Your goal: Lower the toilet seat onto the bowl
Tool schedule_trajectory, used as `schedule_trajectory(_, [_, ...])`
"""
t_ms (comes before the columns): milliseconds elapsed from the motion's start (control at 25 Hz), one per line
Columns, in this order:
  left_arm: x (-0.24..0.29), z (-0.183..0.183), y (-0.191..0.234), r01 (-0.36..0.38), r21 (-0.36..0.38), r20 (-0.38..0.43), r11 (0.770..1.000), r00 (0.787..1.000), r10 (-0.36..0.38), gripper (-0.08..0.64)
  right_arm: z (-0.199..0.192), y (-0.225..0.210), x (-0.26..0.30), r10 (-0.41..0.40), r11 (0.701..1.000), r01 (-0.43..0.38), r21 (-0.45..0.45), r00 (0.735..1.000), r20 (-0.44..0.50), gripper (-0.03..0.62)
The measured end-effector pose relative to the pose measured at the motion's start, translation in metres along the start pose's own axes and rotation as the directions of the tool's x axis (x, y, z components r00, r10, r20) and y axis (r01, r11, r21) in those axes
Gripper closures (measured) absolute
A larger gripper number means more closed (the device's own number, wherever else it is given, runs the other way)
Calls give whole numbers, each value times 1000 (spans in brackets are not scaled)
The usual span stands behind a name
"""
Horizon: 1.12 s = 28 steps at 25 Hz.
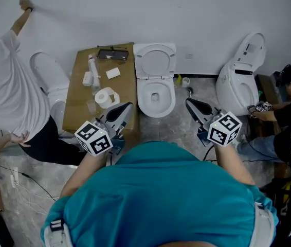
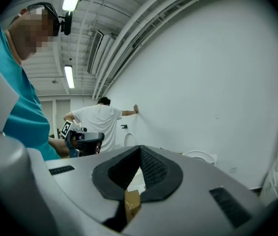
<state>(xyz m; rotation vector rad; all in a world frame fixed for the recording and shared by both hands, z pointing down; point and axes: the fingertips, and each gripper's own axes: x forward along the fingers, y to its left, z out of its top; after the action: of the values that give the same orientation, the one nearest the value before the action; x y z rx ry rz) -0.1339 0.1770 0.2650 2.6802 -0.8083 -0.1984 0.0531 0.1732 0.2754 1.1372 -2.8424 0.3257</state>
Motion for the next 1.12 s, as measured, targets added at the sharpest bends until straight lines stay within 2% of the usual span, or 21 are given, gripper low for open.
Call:
schedule_trajectory(360, [147, 11, -5, -118, -10, 46, 993, 992, 118, 557, 38, -147, -14, 146, 989, -146, -15, 989, -30, 592])
schedule_trajectory(600, [150, 5, 4, -168, -1, 74, 986, 983, 168, 557, 28, -165, -11, 173, 985, -174, -21, 984, -47, 592])
schedule_trajectory(800, [166, 2, 17, -208, -21, 63, 978, 976, 209, 557, 26, -189, 1, 203, 979, -203, 3, 978, -45, 592])
schedule_trajectory(960, [183, 10, 55, -209, -27, 52, 978, 976, 210, 557, 24, -210, 39, 209, 978, -208, 21, 976, -59, 592])
schedule_trajectory(1120, [181, 18, 100, -173, -32, 44, 984, 984, 175, 557, 24, -213, 81, 176, 984, -176, 13, 981, -75, 592])
